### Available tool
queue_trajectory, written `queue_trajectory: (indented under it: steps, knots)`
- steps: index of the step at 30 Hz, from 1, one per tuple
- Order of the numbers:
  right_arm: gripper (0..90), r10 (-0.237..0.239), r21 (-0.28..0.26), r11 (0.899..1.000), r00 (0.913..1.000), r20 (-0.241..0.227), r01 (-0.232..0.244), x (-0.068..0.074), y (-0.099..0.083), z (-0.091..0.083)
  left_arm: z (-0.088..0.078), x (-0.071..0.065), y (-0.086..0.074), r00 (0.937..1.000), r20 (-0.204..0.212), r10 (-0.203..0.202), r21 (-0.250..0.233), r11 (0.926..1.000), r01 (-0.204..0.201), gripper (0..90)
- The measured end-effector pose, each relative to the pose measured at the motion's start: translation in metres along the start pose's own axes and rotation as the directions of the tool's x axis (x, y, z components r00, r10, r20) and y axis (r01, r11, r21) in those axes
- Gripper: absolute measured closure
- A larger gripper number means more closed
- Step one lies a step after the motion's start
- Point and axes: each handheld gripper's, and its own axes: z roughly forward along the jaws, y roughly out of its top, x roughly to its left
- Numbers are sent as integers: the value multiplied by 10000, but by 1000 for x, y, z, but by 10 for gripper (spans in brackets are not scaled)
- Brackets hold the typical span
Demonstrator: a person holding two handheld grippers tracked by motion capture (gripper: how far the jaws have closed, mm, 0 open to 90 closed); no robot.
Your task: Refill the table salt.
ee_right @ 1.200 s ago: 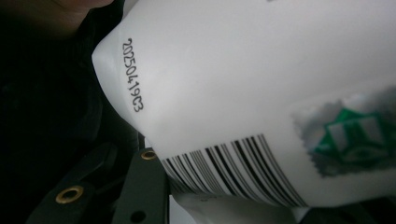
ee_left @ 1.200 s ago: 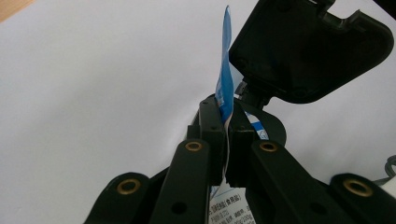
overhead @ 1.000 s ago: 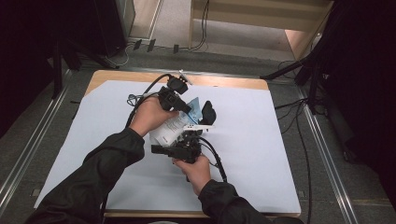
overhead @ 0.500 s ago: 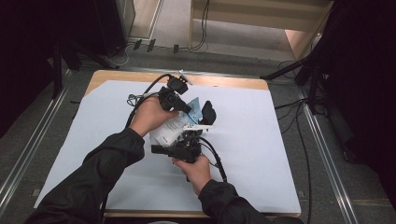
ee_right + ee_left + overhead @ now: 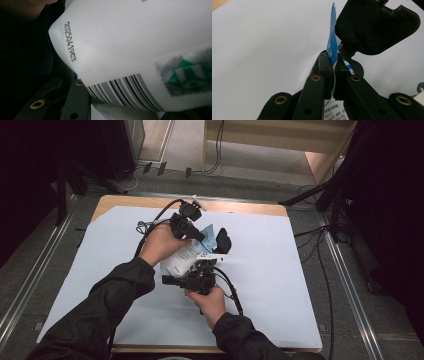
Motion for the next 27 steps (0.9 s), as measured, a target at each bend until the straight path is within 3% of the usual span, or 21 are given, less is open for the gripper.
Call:
queue_trajectory:
  steps: [27]
  knots:
    - [669,380,-53,9993,9991,-178,-381,0,0,0,-1,-1,2,9999,-121,74,41,10000,-74,896]
